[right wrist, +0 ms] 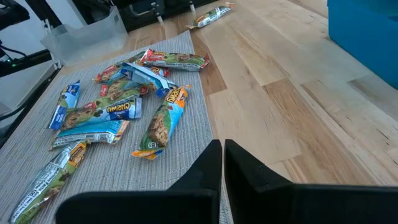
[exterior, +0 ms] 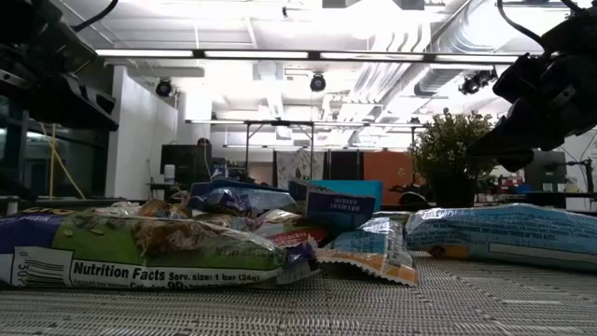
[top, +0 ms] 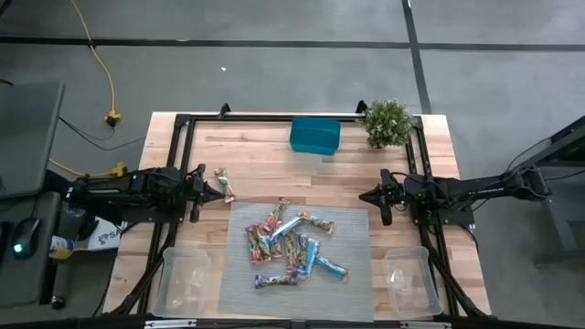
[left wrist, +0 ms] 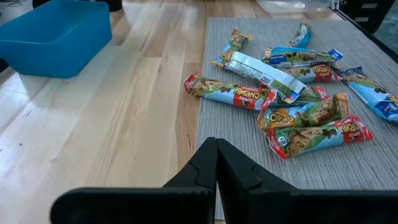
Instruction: Pick and place Granola Bars by type
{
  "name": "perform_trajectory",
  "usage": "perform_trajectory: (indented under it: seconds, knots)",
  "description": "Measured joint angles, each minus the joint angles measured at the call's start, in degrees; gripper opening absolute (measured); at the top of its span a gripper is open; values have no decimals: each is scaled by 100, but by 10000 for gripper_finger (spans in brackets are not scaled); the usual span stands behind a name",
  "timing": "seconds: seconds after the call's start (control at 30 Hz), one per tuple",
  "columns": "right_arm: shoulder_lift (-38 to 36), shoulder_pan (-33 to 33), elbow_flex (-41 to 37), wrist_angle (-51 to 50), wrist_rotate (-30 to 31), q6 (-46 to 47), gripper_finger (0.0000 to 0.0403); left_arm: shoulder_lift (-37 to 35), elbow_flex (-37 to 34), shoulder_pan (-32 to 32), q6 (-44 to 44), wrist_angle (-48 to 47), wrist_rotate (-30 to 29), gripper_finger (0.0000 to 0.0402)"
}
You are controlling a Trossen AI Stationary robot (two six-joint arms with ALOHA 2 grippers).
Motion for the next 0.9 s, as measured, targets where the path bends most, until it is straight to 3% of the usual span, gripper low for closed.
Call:
perform_trajectory:
  seconds: [0.2,0.33,0.57,0.77,0.9]
  knots:
    - [1,1,0,-1,1,0,0,0,2,-2,0,1,0,1]
    - [2,2,0,21,4,0,0,2,3,1,555,134,-316,1]
    - [0,2,0,755,491,166,0,0,6,1,870,222,-444,1]
    - [2,2,0,1305,410,899,0,2,8,1,874,213,-471,1]
    - [2,2,0,1722,409,1061,0,2,-8,1,870,437,-932,1]
